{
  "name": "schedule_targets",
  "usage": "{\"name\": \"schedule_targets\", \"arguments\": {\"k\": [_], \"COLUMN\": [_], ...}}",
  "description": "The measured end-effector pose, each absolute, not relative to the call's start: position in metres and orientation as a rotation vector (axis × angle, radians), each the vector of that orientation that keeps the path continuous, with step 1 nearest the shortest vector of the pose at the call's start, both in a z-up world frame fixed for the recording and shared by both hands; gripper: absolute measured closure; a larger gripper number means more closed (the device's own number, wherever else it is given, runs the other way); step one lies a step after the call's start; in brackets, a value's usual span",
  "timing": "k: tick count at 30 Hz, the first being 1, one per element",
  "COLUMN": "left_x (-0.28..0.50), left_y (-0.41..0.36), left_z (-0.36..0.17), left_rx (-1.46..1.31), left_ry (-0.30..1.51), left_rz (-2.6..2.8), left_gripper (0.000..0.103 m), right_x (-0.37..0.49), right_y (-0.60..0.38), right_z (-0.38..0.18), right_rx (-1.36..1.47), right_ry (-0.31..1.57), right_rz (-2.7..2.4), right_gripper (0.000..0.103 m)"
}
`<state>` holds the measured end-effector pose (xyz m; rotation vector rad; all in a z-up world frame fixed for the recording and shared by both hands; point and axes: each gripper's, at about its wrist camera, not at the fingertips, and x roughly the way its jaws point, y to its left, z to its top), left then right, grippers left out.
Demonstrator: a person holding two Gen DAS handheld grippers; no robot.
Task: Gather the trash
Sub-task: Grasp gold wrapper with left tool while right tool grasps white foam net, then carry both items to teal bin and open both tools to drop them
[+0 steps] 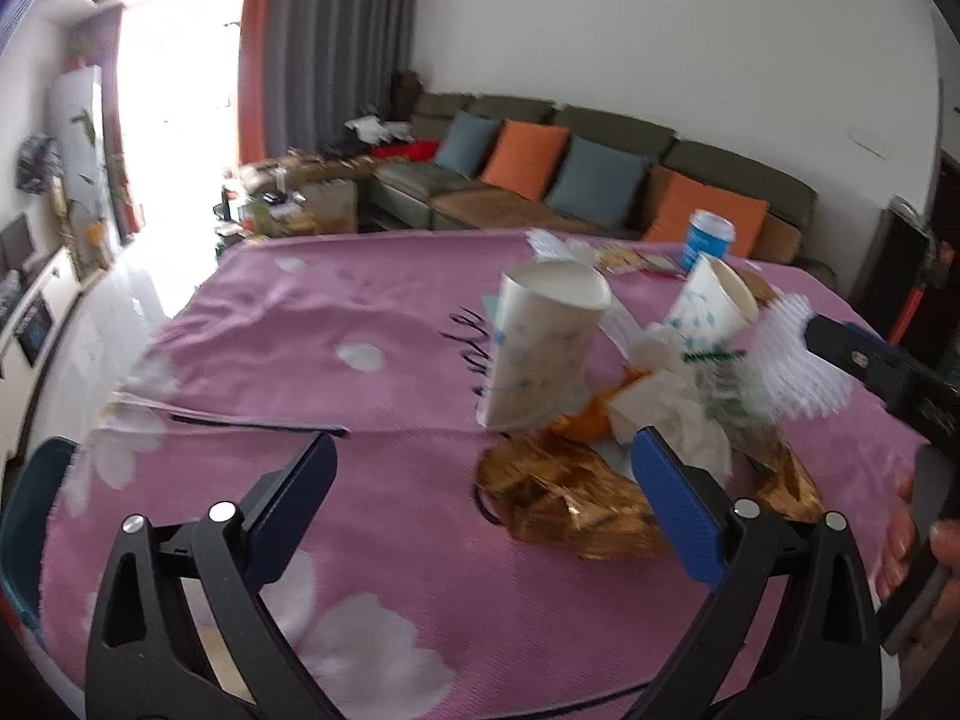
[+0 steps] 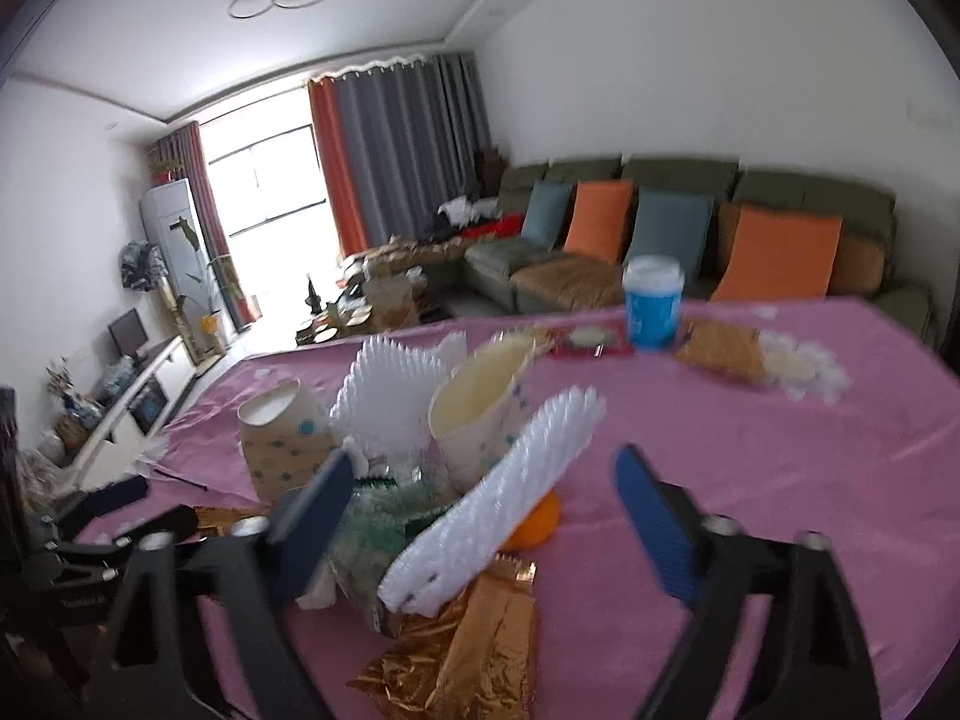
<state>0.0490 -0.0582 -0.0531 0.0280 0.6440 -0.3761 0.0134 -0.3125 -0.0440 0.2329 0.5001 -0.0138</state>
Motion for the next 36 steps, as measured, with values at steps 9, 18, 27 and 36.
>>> {"name": "schedule_targets", "arguments": {"k": [9,18,27,36], "left_x": [0.067,0.066,0.054,0.035], "left_y": [-0.056,-0.039,0.009,0.093], "left_z": [-0.083,-0.083,-0.041,-0.010], "left_rx": [-0.078,-0.157,-0.182,-0.211], "left_ry": [0.825,0.847,0.757,0.703], "left_rz": [-0.538,-0.634,-0.618,-0.424], "left_gripper": [0.040,0.076,0.076,0.076], "right_x": [0.017,0.001,-0.009,0.025], "right_y": [-0.329,-0.326,-0.294,-0.199], "right_z": [-0.056,-0.020,0.026,0.035], "right_rx": [0.339,0.294,0.232,0.186], "right_ry": [0.557,0.465,0.347,0.375], "right_rz": [0.056,0.070,0.180,0.528], "right_gripper": [0.088,0.093,0.093,0.093]}}
